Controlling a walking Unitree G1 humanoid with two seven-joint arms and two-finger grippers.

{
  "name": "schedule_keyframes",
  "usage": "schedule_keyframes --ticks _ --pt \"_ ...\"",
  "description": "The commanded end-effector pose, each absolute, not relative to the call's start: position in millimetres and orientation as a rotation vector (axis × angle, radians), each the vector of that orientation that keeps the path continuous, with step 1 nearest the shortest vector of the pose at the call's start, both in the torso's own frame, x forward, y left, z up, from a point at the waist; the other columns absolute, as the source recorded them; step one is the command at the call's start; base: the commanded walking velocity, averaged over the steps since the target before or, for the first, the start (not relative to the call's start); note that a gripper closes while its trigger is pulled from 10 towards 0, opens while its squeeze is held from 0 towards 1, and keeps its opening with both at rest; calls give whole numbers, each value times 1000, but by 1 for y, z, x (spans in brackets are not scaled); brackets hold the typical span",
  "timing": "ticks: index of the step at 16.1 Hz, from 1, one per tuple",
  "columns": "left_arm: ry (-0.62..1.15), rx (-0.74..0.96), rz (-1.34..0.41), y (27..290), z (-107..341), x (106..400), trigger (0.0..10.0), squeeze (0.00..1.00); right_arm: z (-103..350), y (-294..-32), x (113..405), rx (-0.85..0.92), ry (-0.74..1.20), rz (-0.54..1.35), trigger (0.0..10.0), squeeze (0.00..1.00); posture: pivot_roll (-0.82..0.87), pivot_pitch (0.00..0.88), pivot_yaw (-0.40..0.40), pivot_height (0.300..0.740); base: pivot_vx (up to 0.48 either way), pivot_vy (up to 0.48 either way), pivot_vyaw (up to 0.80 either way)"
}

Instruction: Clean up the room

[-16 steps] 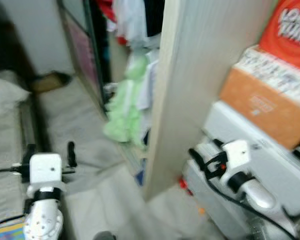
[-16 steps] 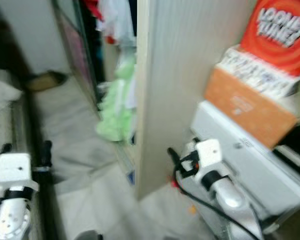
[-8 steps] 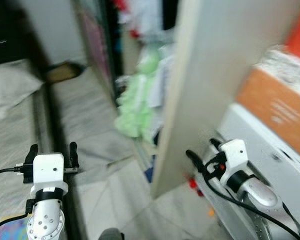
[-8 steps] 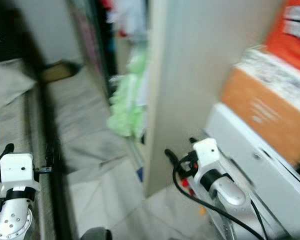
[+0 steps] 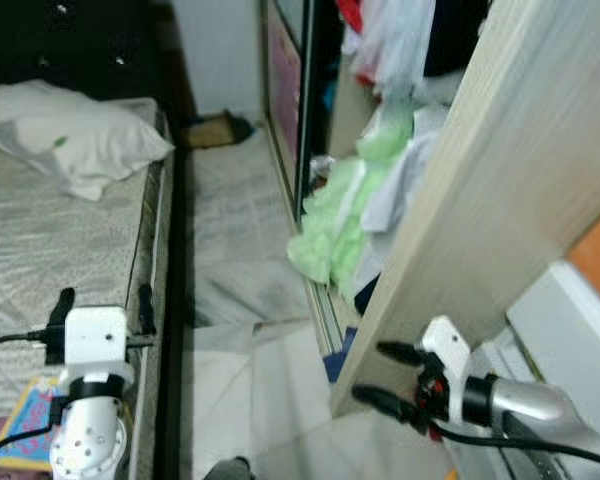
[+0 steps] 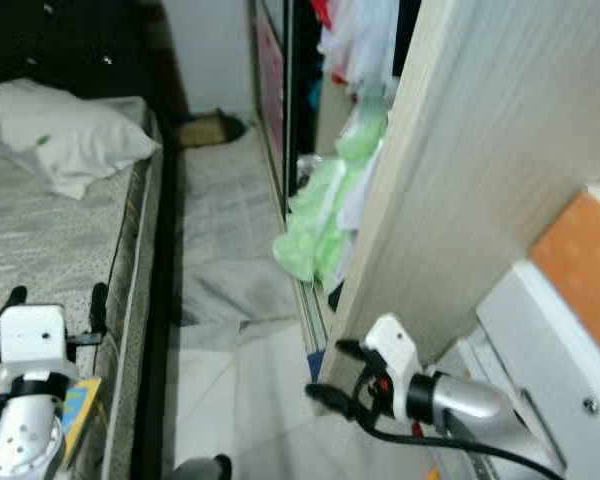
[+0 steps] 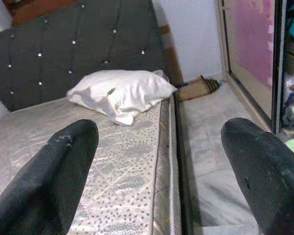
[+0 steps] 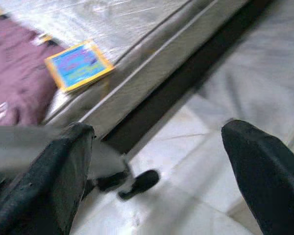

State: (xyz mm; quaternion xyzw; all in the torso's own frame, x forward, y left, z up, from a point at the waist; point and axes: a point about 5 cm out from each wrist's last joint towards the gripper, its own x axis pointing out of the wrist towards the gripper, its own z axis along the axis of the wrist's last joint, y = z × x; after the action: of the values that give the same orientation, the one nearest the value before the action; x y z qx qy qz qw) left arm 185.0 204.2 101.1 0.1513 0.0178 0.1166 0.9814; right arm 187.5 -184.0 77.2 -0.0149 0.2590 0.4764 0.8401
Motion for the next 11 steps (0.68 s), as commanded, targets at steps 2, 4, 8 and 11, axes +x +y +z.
schedule_keyframes --ticks 2,4,8,11 --pt "47 303 217 203 99 185 10000 0 84 -180 192 -34 515 1052 10000 0 -46 0 -45 740 0 0 800" --pt "47 297 205 202 99 185 10000 0 87 -174 195 -16 510 1096 10000 0 -45 0 -45 740 0 0 800" --pt "37 293 190 199 100 187 10000 0 102 -160 217 -141 384 1111 10000 0 -43 0 -45 740 0 0 800" --pt "32 294 186 197 101 189 10000 0 117 -147 241 -136 256 1047 10000 0 -39 0 -49 740 0 0 800"
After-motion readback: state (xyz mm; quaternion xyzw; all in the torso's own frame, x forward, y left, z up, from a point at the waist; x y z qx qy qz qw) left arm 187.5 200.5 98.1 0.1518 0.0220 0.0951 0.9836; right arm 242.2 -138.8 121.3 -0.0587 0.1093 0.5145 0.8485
